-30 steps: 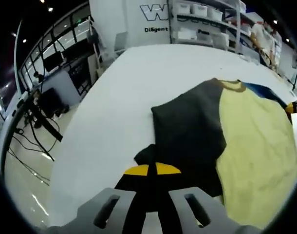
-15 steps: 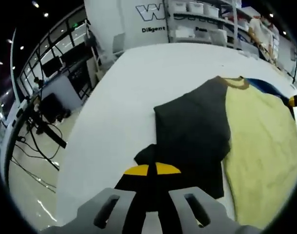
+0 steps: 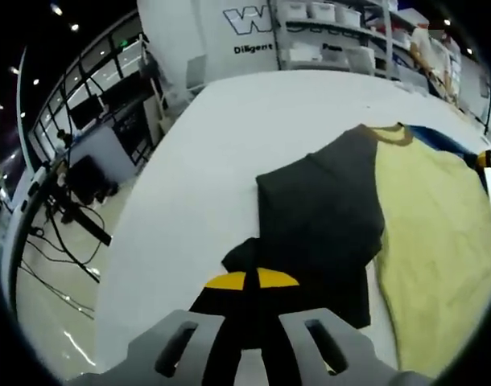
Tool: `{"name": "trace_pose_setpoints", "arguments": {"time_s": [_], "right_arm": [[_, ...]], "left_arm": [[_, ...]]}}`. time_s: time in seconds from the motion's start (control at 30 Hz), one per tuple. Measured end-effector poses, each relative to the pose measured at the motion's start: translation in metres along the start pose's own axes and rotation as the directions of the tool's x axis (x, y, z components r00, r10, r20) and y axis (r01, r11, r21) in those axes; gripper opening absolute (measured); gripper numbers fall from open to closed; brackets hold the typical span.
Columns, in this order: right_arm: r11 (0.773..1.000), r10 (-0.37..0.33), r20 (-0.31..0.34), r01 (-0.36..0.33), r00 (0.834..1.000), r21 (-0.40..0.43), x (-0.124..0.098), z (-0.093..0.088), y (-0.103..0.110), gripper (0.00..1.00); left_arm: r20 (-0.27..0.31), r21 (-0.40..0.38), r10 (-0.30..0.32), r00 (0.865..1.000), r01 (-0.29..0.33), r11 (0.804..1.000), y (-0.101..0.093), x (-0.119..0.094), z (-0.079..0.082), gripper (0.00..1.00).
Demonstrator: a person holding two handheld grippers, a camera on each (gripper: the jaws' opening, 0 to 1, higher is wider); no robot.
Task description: Fold the garment on the visible template until the final outline fits inside the template.
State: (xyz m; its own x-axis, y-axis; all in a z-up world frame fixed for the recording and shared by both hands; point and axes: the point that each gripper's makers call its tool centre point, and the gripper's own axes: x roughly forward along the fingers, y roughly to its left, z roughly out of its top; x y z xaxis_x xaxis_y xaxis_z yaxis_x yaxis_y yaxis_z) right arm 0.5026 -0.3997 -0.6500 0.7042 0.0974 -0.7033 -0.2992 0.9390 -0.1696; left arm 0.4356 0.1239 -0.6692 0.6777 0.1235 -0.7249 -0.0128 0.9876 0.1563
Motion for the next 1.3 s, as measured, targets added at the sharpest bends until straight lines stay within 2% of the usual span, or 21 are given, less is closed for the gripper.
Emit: {"name": "trace_pose_setpoints", "arguments": {"time_s": [0.2, 0.23, 0.37, 0.43, 0.47, 0.53, 0.7, 0.83, 0.97, 1.1, 1.2, 1.3], "right_arm": [[0.998, -0.002, 0.02, 0.001, 1.0, 0.057, 0.003, -0.002, 0.001, 0.0], [0.996, 0.012, 0.022, -0.014, 1.0, 0.087, 0.003, -0.004, 0.004, 0.0], [0.98, 0.037, 0.037, -0.044, 0.999, 0.192, -0.001, -0.009, 0.008, 0.16], [0.977, 0.044, 0.047, -0.053, 0.998, 0.205, -0.004, -0.011, 0.01, 0.22], [0.977, 0.044, 0.049, -0.054, 0.998, 0.207, -0.006, -0.012, 0.011, 0.23], [0.976, 0.05, 0.052, -0.06, 0.997, 0.21, -0.009, -0.014, 0.015, 0.23], [0.956, 0.082, 0.068, -0.098, 0.994, 0.278, -0.02, -0.021, 0.028, 0.3], [0.95, 0.108, 0.086, -0.128, 0.99, 0.284, -0.03, -0.022, 0.037, 0.33], [0.948, 0.128, 0.091, -0.149, 0.988, 0.282, -0.038, -0.024, 0.045, 0.37], [0.947, 0.149, 0.084, -0.166, 0.985, 0.276, -0.047, -0.029, 0.053, 0.41], [0.944, 0.172, 0.072, -0.185, 0.983, 0.273, -0.052, -0.035, 0.06, 0.51], [0.946, 0.185, 0.063, -0.195, 0.981, 0.259, -0.056, -0.043, 0.065, 0.52]], "left_arm": [[0.002, -0.002, -0.002, 1.0, 0.002, 1.0, 0.0, 0.0, 0.0, 0.0], [0.002, -0.005, -0.004, 1.0, 0.004, 1.0, 0.0, 0.001, 0.0, 0.0], [0.006, -0.021, -0.004, 1.0, 0.004, 1.0, 0.001, 0.0, 0.0, 0.02], [-0.003, -0.024, 0.005, 1.0, -0.005, 1.0, 0.002, -0.002, -0.001, 0.08], [-0.005, -0.032, 0.02, 1.0, -0.02, 0.999, 0.005, -0.006, -0.002, 0.14], [0.005, 0.005, 0.034, 0.999, -0.034, 0.999, 0.007, -0.011, -0.002, 0.21], [0.028, -0.023, -0.01, 1.0, 0.011, 1.0, 0.002, -0.034, -0.003, 0.34], [0.04, 0.003, -0.03, 0.999, 0.03, 1.0, -0.004, -0.048, -0.006, 0.44], [0.051, -0.009, -0.065, 0.997, 0.066, 0.998, -0.01, -0.058, -0.007, 0.53], [0.063, 0.017, -0.07, 0.996, 0.069, 0.997, -0.013, -0.066, -0.004, 0.62], [0.081, 0.006, -0.074, 0.994, 0.074, 0.997, -0.015, -0.072, 0.001, 0.72], [0.109, 0.01, -0.08, 0.991, 0.08, 0.997, -0.02, -0.077, 0.008, 0.81]]}}
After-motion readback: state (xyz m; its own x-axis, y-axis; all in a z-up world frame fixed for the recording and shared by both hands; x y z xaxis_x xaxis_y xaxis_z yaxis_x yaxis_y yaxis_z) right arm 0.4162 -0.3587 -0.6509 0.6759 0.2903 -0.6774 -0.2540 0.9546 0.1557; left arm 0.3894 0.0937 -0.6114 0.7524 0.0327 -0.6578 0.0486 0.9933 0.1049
